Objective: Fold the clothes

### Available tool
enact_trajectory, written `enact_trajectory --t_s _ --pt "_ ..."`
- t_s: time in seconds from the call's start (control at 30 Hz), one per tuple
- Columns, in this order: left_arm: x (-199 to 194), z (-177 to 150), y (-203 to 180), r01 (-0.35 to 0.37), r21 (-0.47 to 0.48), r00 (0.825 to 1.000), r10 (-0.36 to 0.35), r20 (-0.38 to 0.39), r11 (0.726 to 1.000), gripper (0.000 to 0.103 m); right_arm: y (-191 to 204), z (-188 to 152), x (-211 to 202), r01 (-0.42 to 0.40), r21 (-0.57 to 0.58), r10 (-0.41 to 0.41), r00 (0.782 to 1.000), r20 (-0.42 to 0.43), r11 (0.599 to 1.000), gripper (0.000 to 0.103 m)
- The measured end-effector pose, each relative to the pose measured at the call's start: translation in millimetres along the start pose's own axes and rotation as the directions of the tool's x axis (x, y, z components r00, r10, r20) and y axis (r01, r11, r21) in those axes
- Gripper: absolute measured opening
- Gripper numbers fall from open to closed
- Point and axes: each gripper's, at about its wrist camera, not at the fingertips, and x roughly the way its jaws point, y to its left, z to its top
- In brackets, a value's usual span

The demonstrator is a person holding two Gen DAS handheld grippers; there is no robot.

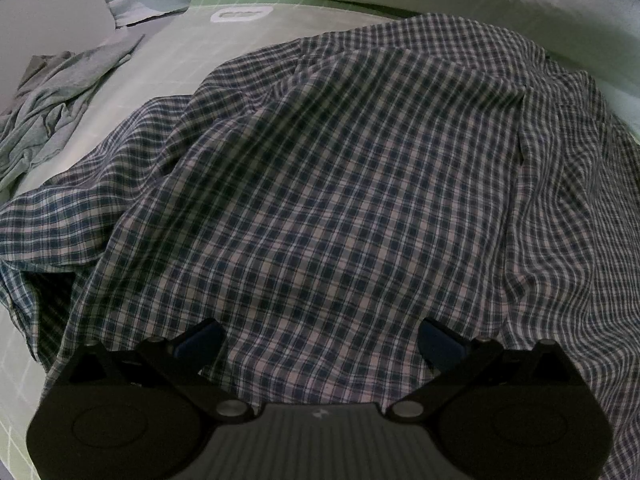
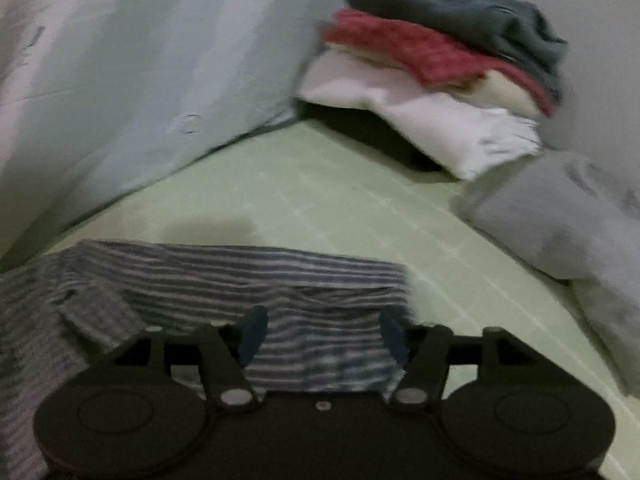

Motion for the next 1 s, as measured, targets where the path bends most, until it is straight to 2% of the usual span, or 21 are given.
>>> enact_trajectory --t_s 0.03,0.1,0.2,0.3,0.37,0.4,0.43,0.5,0.53,0.63,0.67,0.73,0.8,0.87,0.93,1.0 --pt "-0.2 0.0 -0.2 0.0 -0.001 1.0 0.0 0.001 1.0 0.103 -5.5 -1.7 0.9 0.011 0.015 -0.011 1.0 0.004 1.0 0.072" --pt "-0.5 -0.4 -0.7 -0.002 -0.004 1.0 0.002 0.003 1.0 0.103 -17.9 -3.0 0.8 0.03 0.061 -0.03 1.0 -0.008 0.998 0.075" --pt "-0.8 -0.4 -1.8 -0.005 -0.009 1.0 0.005 0.003 1.0 0.103 -33.0 -6.7 7.2 0.054 0.141 -0.048 0.998 -0.048 0.989 0.075" --pt "-0.5 0.0 -3.0 -0.009 -0.015 1.0 0.009 0.002 1.0 0.103 -35.2 -11.4 6.8 0.063 0.146 -0.055 0.997 -0.057 0.987 0.075" --pt "-0.2 0.3 -3.9 -0.011 -0.018 1.0 0.011 0.003 1.0 0.103 -33.8 -9.1 7.4 0.019 0.131 -0.014 0.999 -0.04 0.991 0.048" --pt "-0.1 0.3 -4.3 -0.012 -0.019 1.0 0.012 0.003 1.0 0.103 -33.1 -7.9 7.7 -0.002 0.123 0.006 0.999 -0.032 0.992 0.026" --pt "0.1 0.1 -4.8 -0.012 -0.02 1.0 0.012 0.003 1.0 0.103 -25.6 -4.5 3.8 0.012 0.072 -0.012 1.0 -0.003 0.997 0.02" --pt "0.5 -0.1 -5.9 -0.013 -0.021 1.0 0.013 0.004 1.0 0.103 -10.5 2.3 -4.0 0.044 -0.031 -0.042 0.997 0.058 0.999 0.018" --pt "0.4 -0.4 -5.9 -0.013 -0.021 1.0 0.013 0.004 1.0 0.103 1.8 4.9 -10.0 0.037 -0.099 -0.027 0.995 0.099 0.994 0.018" --pt "-0.1 -1.5 -4.7 -0.012 -0.02 1.0 0.012 0.005 1.0 0.103 41.1 7.3 -23.1 -0.013 -0.289 0.065 0.983 0.172 0.957 0.017" --pt "0.1 -1.4 -4.7 -0.012 -0.02 1.0 0.012 0.005 1.0 0.103 54.5 3.6 -24.3 -0.033 -0.343 0.097 0.98 0.173 0.939 0.017" --pt "0.0 -0.9 -4.6 -0.012 -0.02 1.0 0.012 0.006 1.0 0.103 84.6 -11.7 -21.0 -0.103 -0.47 0.178 0.977 0.12 0.877 0.017" --pt "-0.1 -0.8 -4.7 -0.012 -0.021 1.0 0.012 0.008 1.0 0.103 97.0 -26.7 -15.8 -0.159 -0.513 0.208 0.977 0.039 0.843 0.019" --pt "-0.4 -1.0 -4.5 -0.012 -0.021 1.0 0.012 0.011 1.0 0.103 109.3 -41.8 -10.7 -0.217 -0.551 0.232 0.972 -0.044 0.806 0.026" --pt "-0.6 -1.0 -4.2 -0.012 -0.02 1.0 0.012 0.013 1.0 0.103 121.7 -56.8 -5.5 -0.277 -0.581 0.251 0.96 -0.127 0.765 0.041" --pt "-0.6 -0.7 -4.3 -0.013 -0.021 1.0 0.013 0.015 1.0 0.103 110.2 -49.3 -13.3 -0.305 -0.529 0.284 0.951 -0.122 0.792 0.046"
